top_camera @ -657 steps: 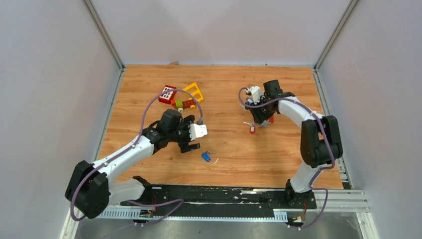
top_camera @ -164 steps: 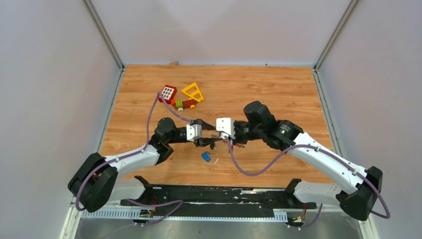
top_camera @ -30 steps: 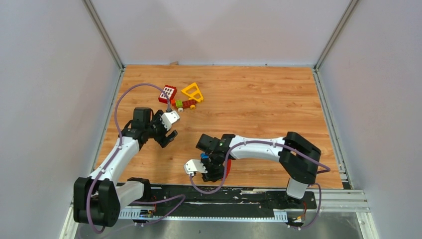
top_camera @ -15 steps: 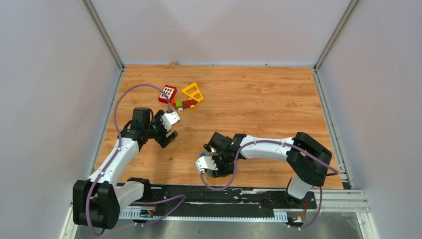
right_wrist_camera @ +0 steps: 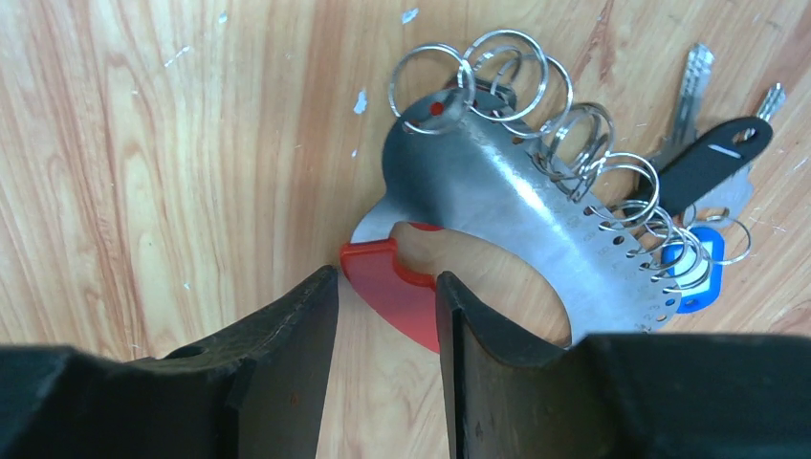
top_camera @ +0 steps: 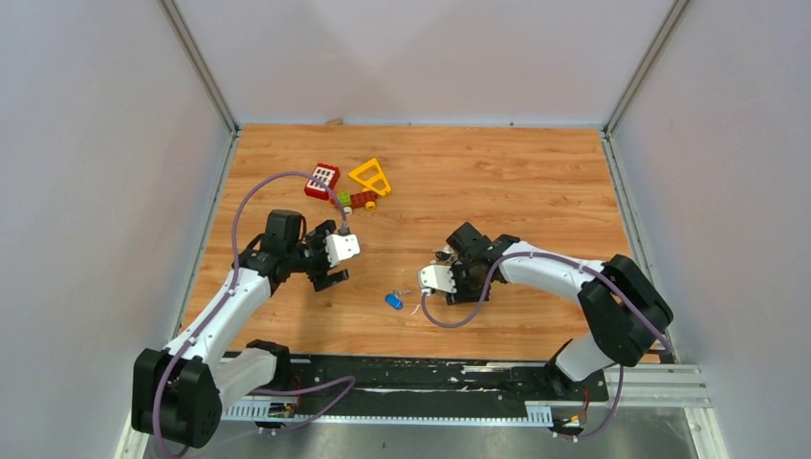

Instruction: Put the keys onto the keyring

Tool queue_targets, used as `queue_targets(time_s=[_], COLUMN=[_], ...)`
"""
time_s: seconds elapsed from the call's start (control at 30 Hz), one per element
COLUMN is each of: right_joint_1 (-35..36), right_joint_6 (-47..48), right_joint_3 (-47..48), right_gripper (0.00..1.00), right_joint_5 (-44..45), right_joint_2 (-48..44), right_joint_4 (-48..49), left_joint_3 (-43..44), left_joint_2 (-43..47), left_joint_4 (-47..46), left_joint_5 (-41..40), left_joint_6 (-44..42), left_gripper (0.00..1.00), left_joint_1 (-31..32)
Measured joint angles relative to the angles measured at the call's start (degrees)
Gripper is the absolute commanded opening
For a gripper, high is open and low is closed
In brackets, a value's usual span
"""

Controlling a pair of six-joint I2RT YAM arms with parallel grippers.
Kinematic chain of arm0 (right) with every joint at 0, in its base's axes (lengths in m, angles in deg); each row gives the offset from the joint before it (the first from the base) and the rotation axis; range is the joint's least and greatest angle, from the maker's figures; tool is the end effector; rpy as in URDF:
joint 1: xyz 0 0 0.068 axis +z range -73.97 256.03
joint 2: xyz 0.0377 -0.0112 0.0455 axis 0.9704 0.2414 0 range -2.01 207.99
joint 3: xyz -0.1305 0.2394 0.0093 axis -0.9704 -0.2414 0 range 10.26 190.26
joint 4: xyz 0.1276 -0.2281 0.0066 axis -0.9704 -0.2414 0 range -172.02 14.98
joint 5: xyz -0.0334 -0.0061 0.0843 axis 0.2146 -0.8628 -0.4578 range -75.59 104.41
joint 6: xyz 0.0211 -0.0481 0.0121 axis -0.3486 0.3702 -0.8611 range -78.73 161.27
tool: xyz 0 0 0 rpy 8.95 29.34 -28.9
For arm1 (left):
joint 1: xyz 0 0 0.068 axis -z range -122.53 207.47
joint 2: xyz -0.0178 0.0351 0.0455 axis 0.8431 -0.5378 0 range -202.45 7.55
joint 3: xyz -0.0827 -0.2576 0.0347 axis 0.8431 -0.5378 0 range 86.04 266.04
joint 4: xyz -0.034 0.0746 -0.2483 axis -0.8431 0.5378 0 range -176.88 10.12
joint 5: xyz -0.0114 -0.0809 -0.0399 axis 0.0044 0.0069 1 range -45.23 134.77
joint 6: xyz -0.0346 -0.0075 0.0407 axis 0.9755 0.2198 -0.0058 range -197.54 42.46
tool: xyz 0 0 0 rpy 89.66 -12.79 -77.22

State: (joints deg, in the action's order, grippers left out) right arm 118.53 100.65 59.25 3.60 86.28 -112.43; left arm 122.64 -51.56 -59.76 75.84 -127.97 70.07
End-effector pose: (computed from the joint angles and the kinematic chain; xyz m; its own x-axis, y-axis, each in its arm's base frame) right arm 0.1908 0.1838 0.1627 0.2329 -0.9330 -0.2743 -0.9717 -0.2118 -0.1048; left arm 0.1927 -0.0619 0.2220 -0.0781 0.6941 -0.7157 0.9000 0.3578 0.2488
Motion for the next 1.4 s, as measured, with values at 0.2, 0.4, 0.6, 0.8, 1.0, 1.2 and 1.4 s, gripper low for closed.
queue_targets(time_s=[0.2, 0.4, 0.6, 0.8, 1.0, 1.2, 1.4], right_joint_1=[0.8, 1.5, 0.3, -2.8, -3.1, -2.3, -1.7], right_joint_6=[3.0, 4.5, 6.4, 3.1, -7.3, -14.3, -16.3], right_joint_3=[-1.4, -5.2, -8.5, -6.9, 0.7, 2.2, 2.2], right_gripper=[0.46, 0.49, 0.49, 0.54, 0.57, 0.47, 0.36], right_joint_5=[1.7, 6.0, 11.8, 6.7, -6.5, -8.2, -5.7], right_joint_2=[-1.4, -5.0, -8.1, -8.7, -7.9, -3.0, 1.9], right_joint_4=[0.0, 2.1, 3.0, -0.7, -1.3, 3.8, 5.7], left_joint_3=[0.0, 0.0, 0.0, 0.0, -0.6, -2.1, -3.0], left_joint_2=[0.0, -1.4, -1.7, -1.1, 1.6, 2.7, 2.7], left_joint_4=[-0.2, -0.9, -1.3, -2.3, -6.3, -8.9, -9.8], left_joint_5=[1.5, 1.6, 1.7, 1.4, 0.4, -0.3, -0.3], left_joint_6=[-3.5, -5.4, -6.4, -5.8, -1.3, 1.5, 2.7], left_gripper=[0.88, 0.88, 0.88, 0.9, 0.91, 0.91, 0.91], left_joint_1=[1.8, 2.8, 3.6, 3.6, 3.6, 3.6, 3.6])
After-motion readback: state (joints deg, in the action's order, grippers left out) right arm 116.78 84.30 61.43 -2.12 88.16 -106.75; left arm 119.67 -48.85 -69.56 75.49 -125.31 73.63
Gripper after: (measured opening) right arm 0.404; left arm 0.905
